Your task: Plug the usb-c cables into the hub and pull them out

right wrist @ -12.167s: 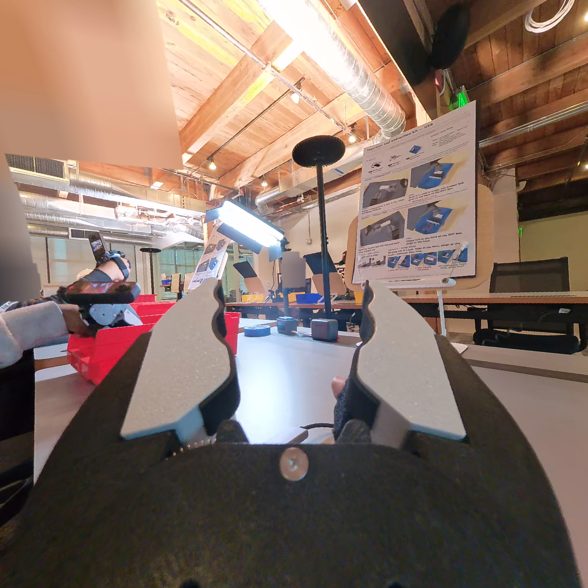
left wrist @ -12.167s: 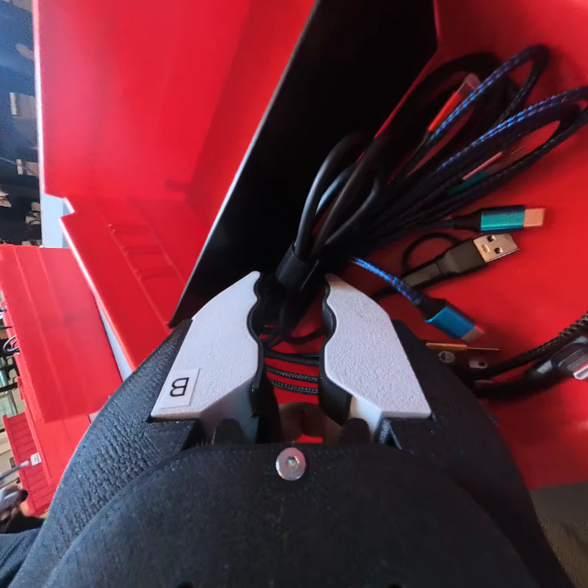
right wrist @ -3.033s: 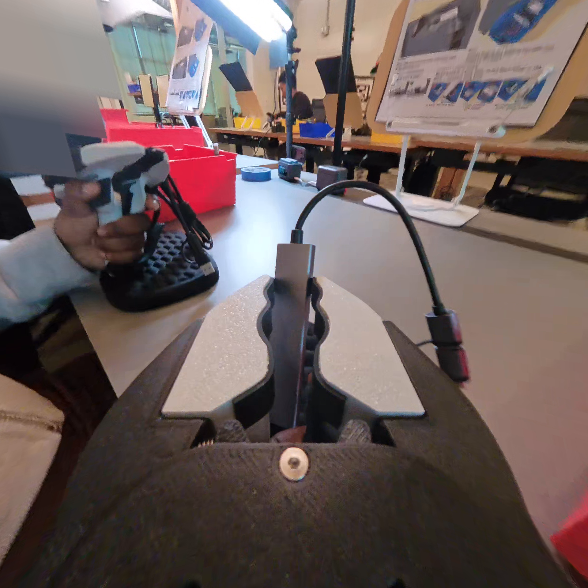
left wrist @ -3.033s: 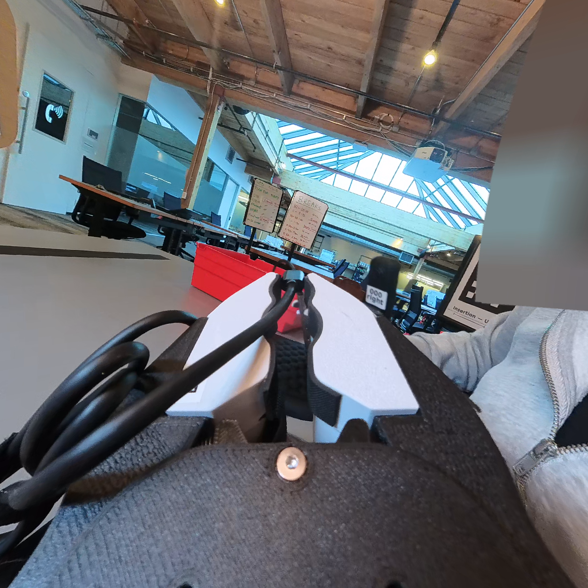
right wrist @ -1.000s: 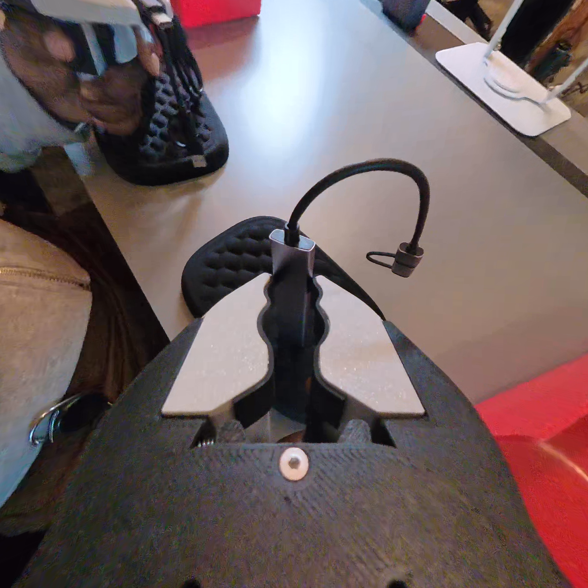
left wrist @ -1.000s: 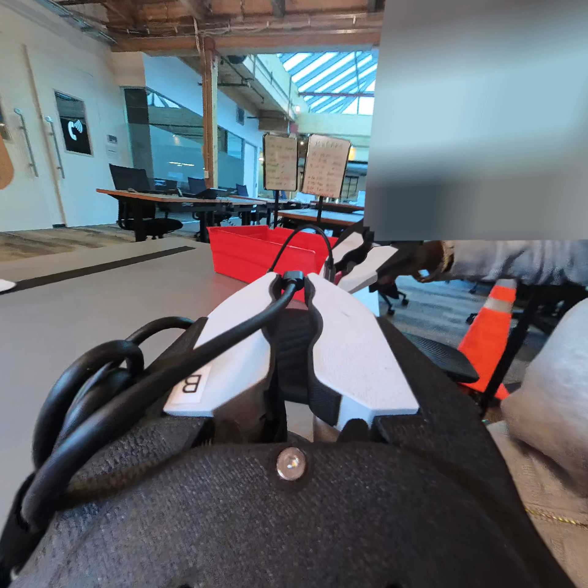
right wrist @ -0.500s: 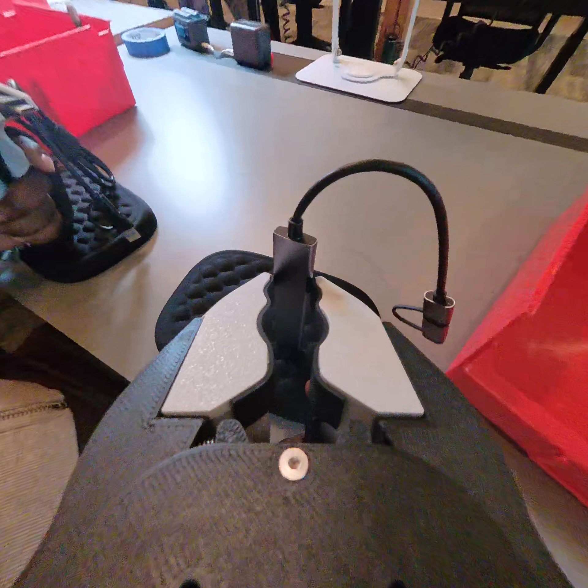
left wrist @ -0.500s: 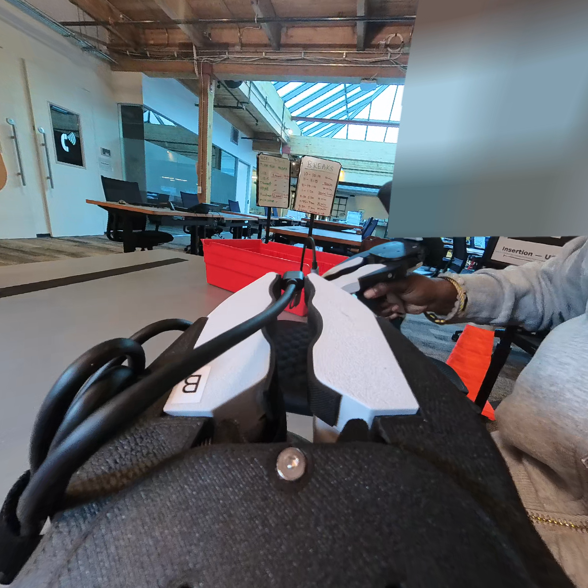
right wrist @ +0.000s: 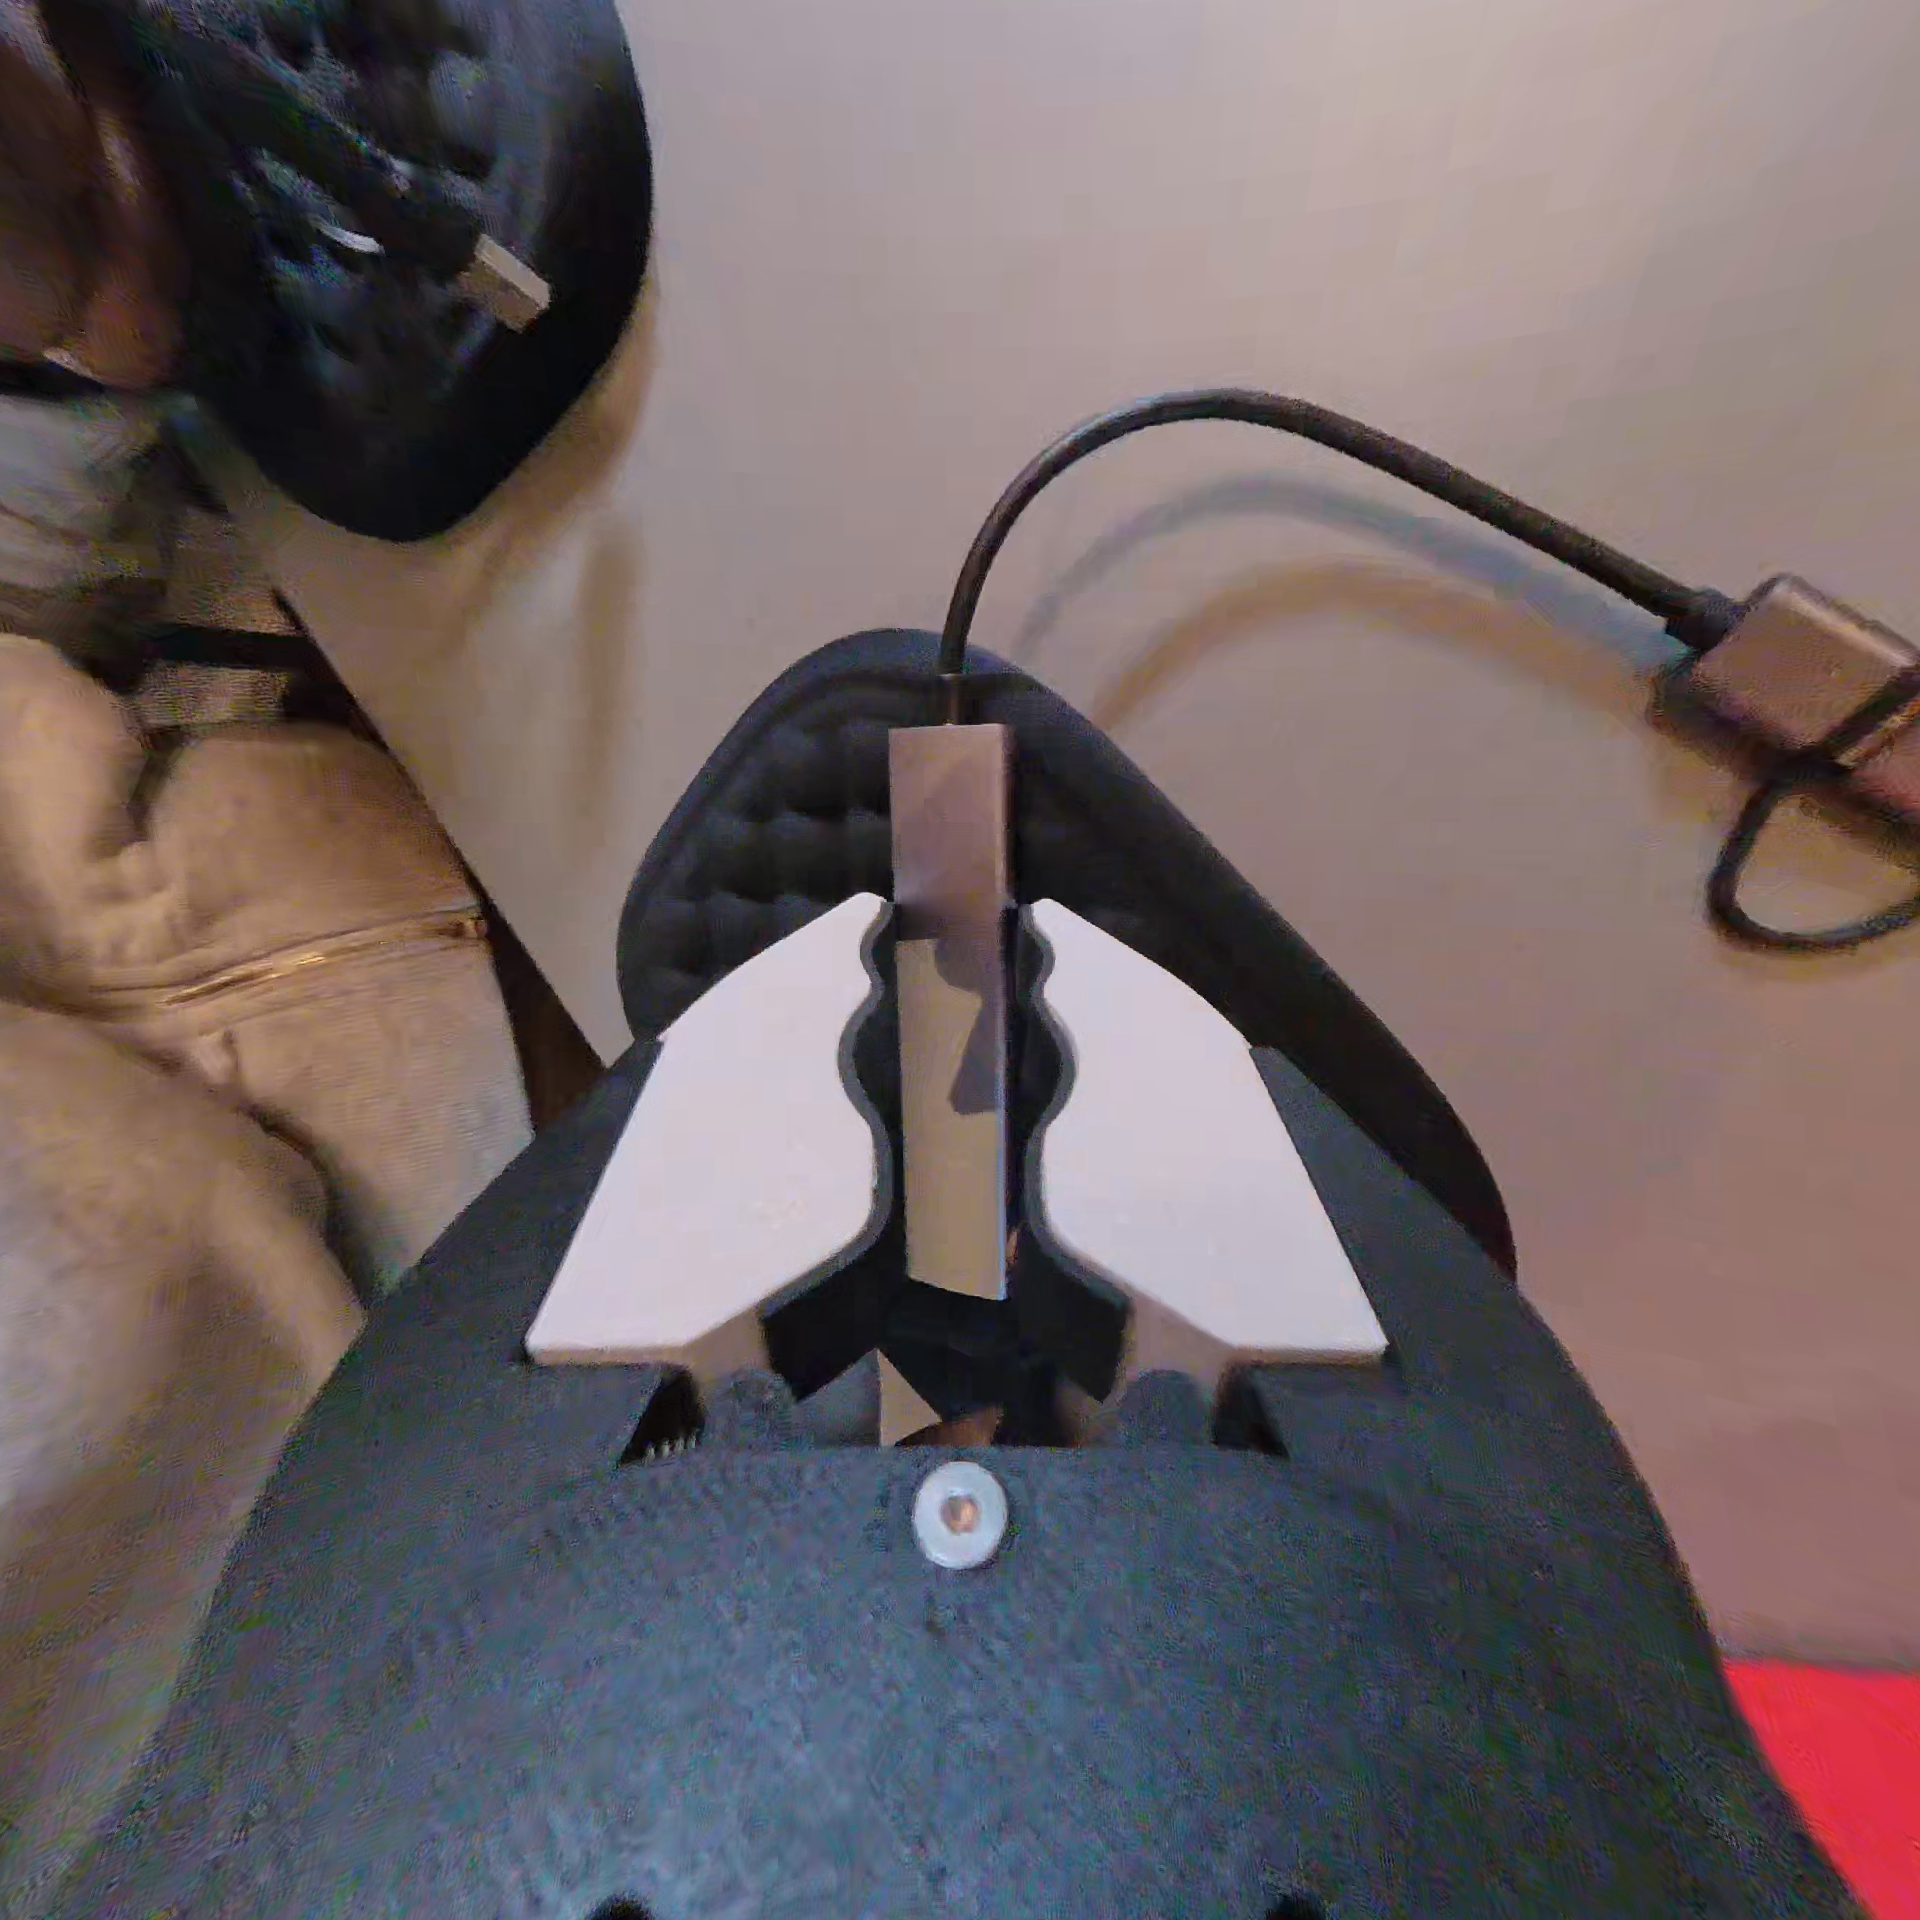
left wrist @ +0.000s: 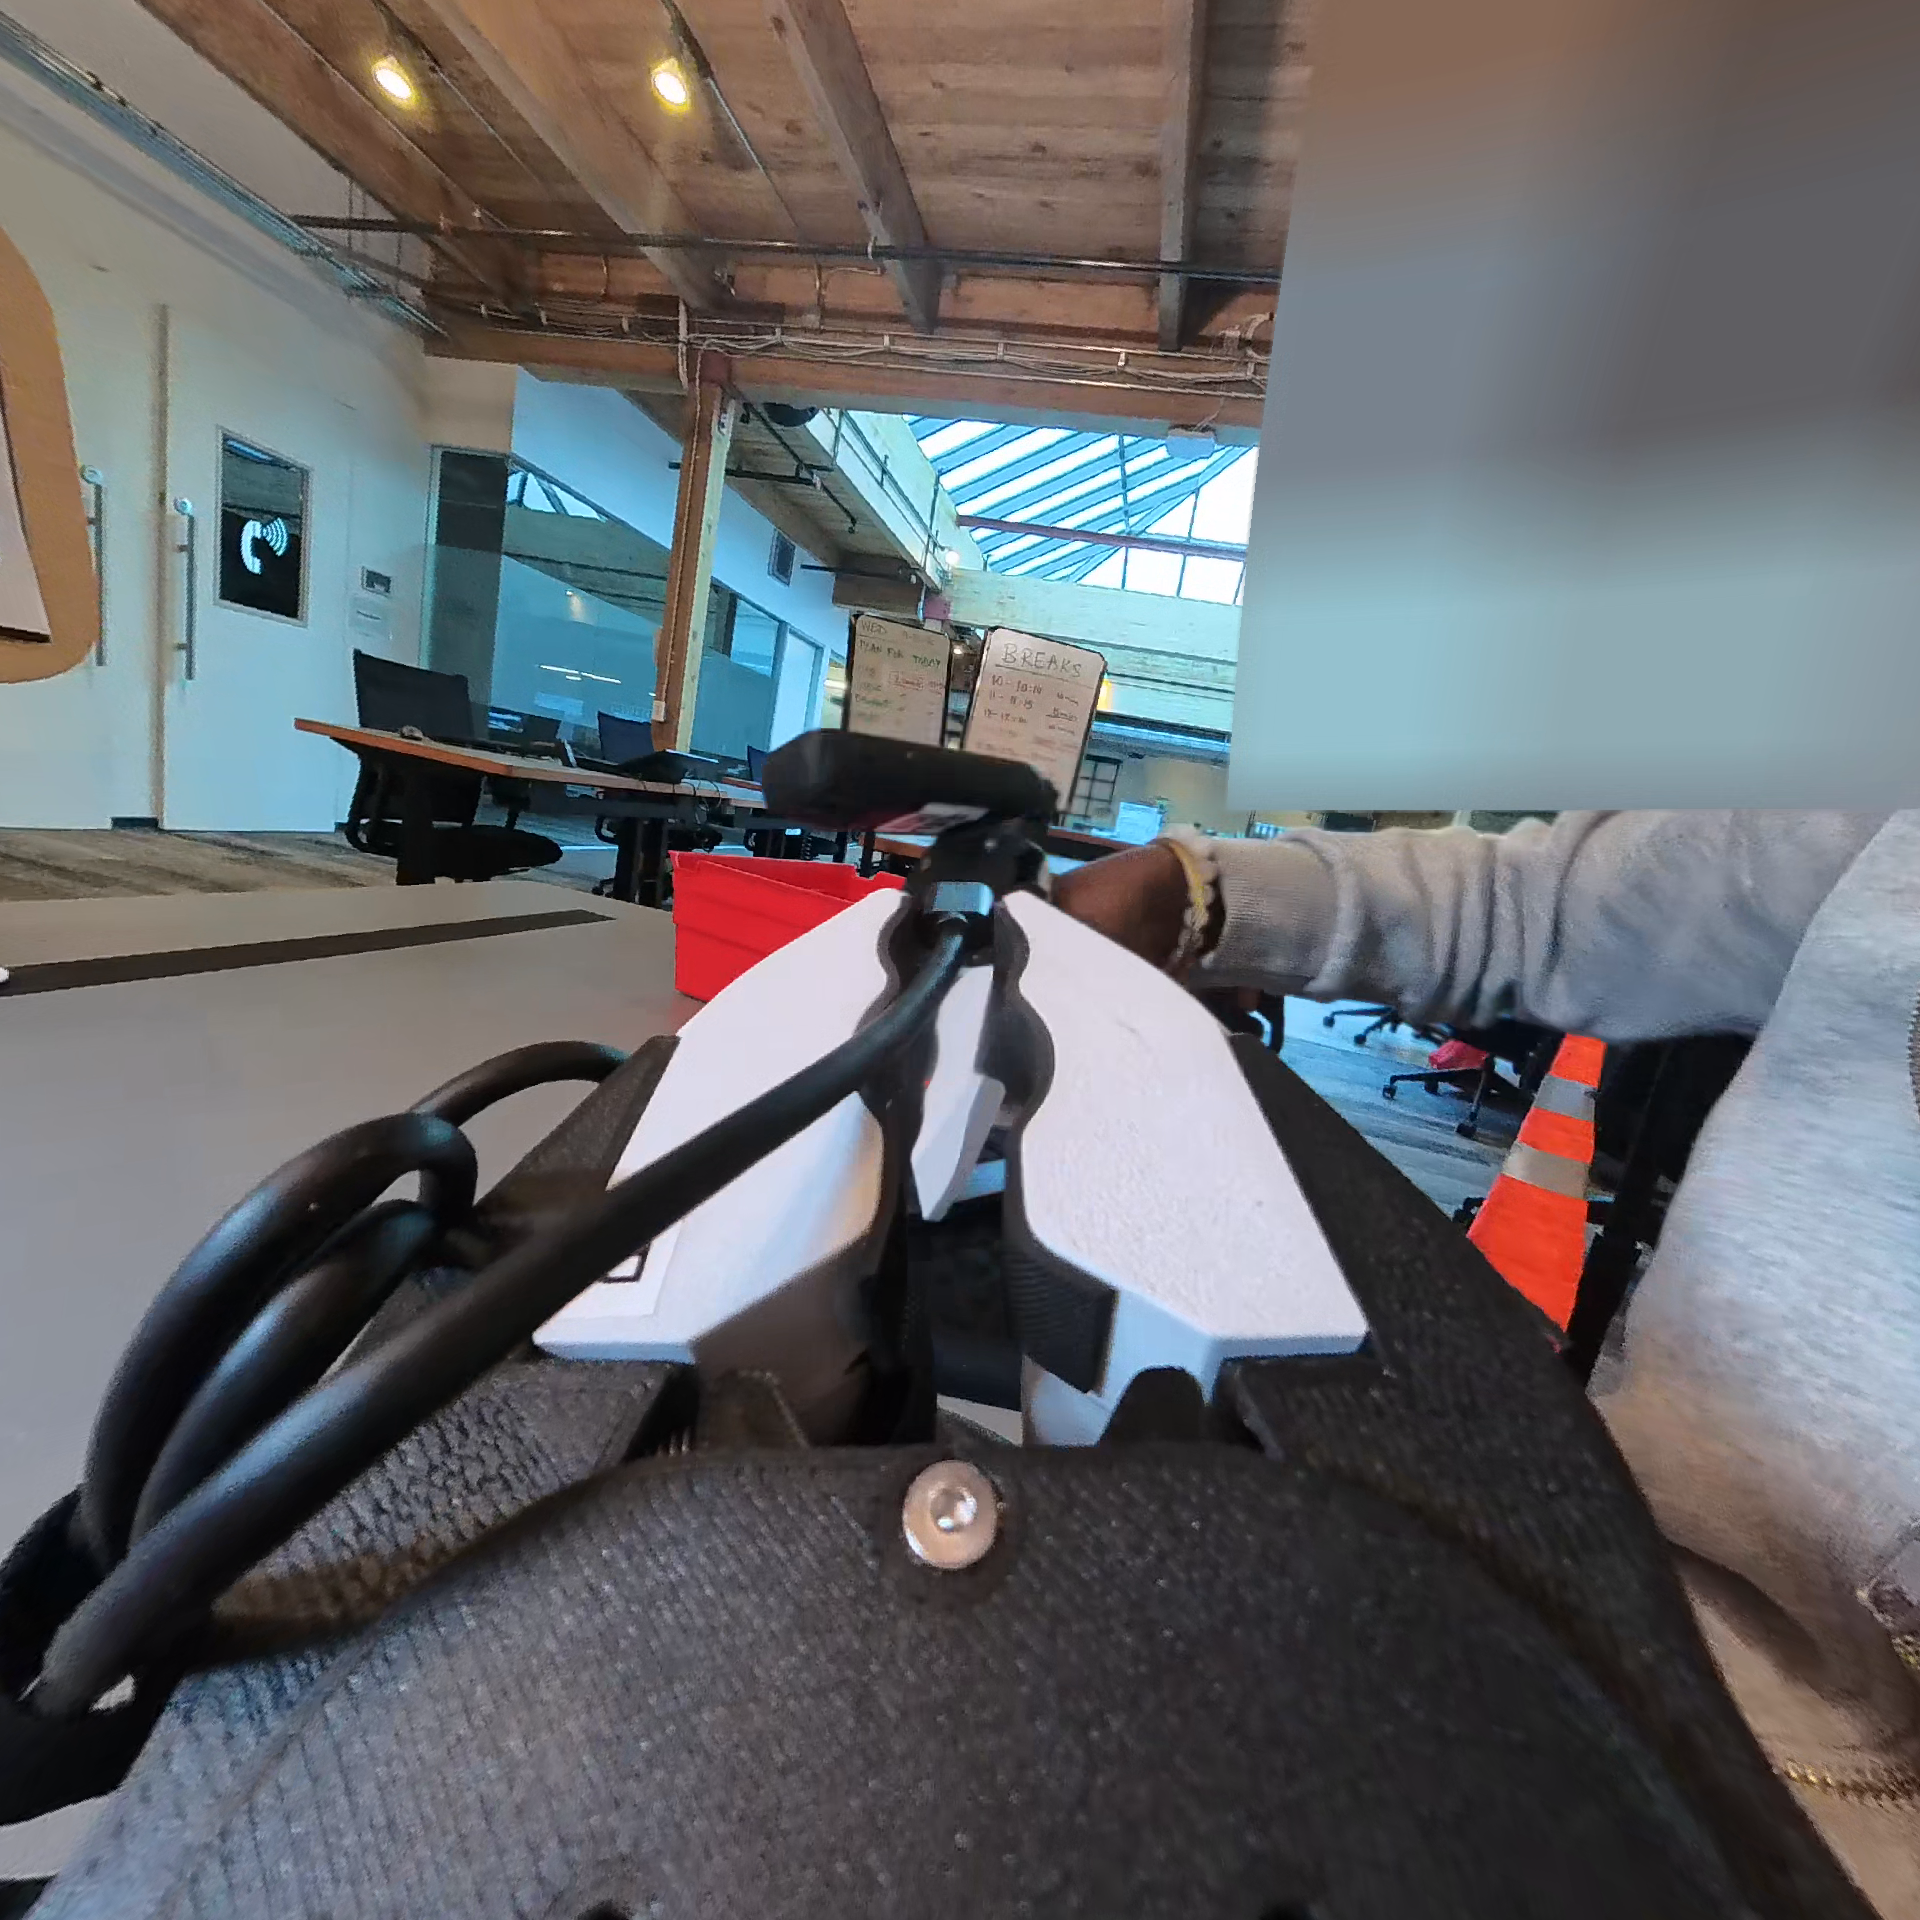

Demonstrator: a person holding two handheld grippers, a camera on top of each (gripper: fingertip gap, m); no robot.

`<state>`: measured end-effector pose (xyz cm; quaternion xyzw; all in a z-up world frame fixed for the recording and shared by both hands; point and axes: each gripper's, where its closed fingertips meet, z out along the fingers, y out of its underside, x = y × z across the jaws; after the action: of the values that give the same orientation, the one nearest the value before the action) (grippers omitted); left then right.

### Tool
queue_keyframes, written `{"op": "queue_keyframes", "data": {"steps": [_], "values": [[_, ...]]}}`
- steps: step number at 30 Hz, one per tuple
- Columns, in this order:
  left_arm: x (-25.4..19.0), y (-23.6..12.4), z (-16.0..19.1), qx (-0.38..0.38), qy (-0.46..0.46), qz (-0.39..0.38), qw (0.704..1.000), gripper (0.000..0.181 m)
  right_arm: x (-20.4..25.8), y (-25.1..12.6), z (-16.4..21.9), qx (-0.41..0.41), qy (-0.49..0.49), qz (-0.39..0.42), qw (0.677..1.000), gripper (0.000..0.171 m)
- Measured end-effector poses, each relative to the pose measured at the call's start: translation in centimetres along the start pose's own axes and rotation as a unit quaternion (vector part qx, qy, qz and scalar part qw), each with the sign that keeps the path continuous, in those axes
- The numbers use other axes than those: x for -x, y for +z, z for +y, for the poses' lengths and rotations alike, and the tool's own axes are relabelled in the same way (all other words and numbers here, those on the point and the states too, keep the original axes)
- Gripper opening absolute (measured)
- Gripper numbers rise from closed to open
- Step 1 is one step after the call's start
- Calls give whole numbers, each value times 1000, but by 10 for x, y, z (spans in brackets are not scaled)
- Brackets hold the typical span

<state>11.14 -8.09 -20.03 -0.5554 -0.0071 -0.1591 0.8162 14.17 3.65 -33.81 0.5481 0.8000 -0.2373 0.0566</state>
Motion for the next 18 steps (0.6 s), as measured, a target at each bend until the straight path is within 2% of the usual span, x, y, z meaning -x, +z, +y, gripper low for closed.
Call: {"op": "queue_keyframes", "data": {"steps": [2,6,9,12,16,18], "values": [[0,0,0,-1,-3,2,1000,13,3,-5,-2,14,25,-58,998,23],[0,-1,-1,-5,-4,4,1000,14,12,-25,10,63,75,-180,979,59],[0,-1,-1,-5,-4,4,1000,14,14,-33,24,95,86,-233,964,67],[0,-1,-1,-4,-4,5,1000,14,15,-30,22,102,111,-275,950,59],[0,-1,-1,-5,-4,5,1000,14,25,-16,19,137,108,-317,932,39],[0,-1,-1,-5,-4,5,1000,14,31,-13,18,156,108,-339,921,35]]}}
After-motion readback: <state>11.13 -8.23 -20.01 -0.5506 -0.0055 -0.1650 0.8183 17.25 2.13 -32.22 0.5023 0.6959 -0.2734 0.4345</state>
